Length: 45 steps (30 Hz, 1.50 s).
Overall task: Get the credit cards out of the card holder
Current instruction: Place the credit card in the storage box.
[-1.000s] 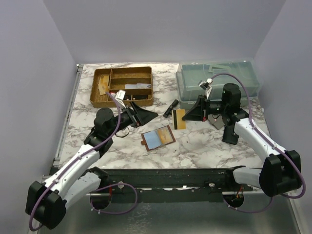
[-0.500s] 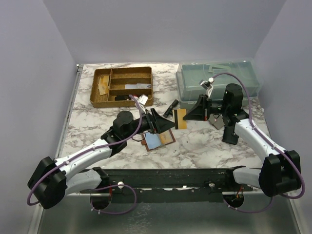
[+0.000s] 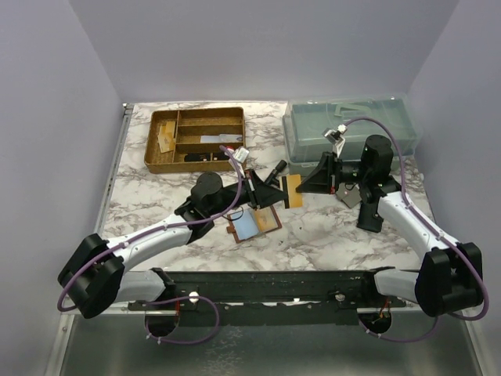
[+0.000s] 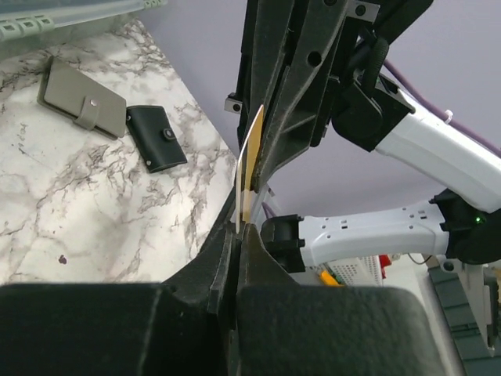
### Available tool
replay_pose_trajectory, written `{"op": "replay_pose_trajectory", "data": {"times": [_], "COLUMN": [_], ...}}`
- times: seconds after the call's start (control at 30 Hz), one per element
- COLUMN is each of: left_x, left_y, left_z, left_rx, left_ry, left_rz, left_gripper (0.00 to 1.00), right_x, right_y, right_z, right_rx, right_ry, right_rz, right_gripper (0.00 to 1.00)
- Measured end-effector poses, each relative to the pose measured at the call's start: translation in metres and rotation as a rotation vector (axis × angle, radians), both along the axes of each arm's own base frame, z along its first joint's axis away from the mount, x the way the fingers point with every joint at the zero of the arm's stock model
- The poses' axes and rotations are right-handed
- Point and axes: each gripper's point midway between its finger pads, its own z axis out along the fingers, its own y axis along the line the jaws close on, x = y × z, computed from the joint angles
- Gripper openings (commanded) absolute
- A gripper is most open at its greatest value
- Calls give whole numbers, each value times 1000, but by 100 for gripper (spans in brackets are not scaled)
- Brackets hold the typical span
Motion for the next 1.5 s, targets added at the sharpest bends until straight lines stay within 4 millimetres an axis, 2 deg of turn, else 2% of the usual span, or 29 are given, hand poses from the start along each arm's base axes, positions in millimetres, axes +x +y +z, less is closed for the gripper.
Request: {"op": "replay_pose_trajectory", "data": {"times": [0.1, 0.13, 0.2, 0.27, 0.37, 0.47, 0.53, 0.77, 1.0, 1.17, 1.5], "left_x": [-3, -4, -5, -9, -12, -16, -17, -31, -29, -31, -23], "left_y": [0, 0, 3, 10, 29, 38, 40, 32, 29, 25, 17], "left_z": [1, 2, 4, 9, 17, 20, 19, -11, -18, -34, -22], "left_rx": [6, 9, 28, 60, 150, 275, 358, 735, 1068, 1252, 1366], "left_ry": [-35, -54, -110, -189, -387, -602, -734, -1309, -1798, -1992, -2067], "left_rz": [-17, -20, -18, -10, 28, 41, 29, -76, -37, -53, 70], "left_gripper": [0, 0, 0, 0, 0, 0, 0, 0, 0, 0, 0], "right_x": [-2, -3, -5, -8, -13, -19, -21, -22, -10, -6, -12], "right_y": [0, 0, -2, -6, -15, -19, -19, -19, -18, -18, -15], "right_z": [1, 1, 2, 7, 18, 27, 29, 33, 27, 18, -15], "right_rx": [0, -4, -12, -13, -1, 9, 11, 5, -33, -40, -40], "right_ry": [-11, -27, -40, -72, -118, -146, -136, -21, 68, 130, 304], "right_rz": [2, 3, 3, 2, -3, 9, 17, 10, -84, -90, -68], "right_gripper": [56, 66, 80, 86, 87, 87, 88, 91, 91, 90, 85]}}
